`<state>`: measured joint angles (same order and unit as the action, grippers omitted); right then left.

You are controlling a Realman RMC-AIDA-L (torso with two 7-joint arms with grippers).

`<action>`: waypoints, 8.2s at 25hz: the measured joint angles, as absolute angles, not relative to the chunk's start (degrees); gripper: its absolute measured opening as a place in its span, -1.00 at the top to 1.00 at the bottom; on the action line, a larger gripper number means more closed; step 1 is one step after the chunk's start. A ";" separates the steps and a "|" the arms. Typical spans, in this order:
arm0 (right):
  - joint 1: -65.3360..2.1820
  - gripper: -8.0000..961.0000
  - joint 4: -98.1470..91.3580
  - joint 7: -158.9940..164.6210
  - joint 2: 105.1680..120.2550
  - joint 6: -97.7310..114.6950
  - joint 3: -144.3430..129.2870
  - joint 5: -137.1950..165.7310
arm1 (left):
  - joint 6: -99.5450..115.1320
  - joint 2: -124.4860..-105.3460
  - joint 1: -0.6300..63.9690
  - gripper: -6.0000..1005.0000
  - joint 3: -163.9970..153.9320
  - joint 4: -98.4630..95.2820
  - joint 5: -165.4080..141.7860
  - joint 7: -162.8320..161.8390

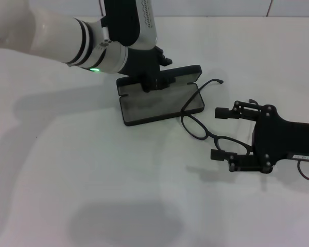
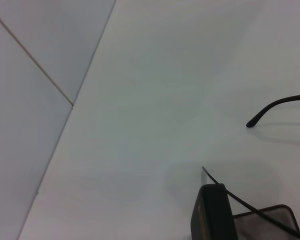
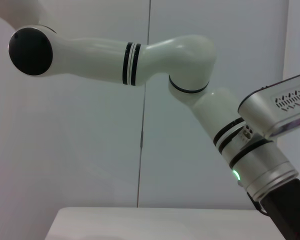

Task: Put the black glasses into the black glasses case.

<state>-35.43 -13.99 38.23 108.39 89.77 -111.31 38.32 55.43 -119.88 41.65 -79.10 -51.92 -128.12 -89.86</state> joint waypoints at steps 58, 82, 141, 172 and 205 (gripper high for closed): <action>-40.06 0.38 -59.54 119.54 116.28 59.97 -101.95 126.13 | 67.20 -119.23 30.06 -0.34 -66.00 -30.81 -69.23 -62.58; -40.40 0.46 -61.06 120.71 115.93 66.14 -99.60 128.23 | 65.83 -119.00 29.54 -0.33 -66.00 -30.76 -69.52 -62.58; -39.66 0.32 -65.91 125.61 116.10 69.61 -101.10 136.66 | 65.74 -119.45 29.35 -0.33 -66.04 -30.22 -69.52 -62.49; -34.91 0.74 -73.47 126.81 115.73 72.58 -95.40 138.62 | 67.51 -118.97 29.93 -0.33 -66.62 -30.48 -69.54 -67.20; -19.36 0.74 -58.43 44.29 115.84 77.68 -82.80 79.10 | 92.00 -114.78 39.88 -0.33 -67.12 -30.14 -78.63 -100.48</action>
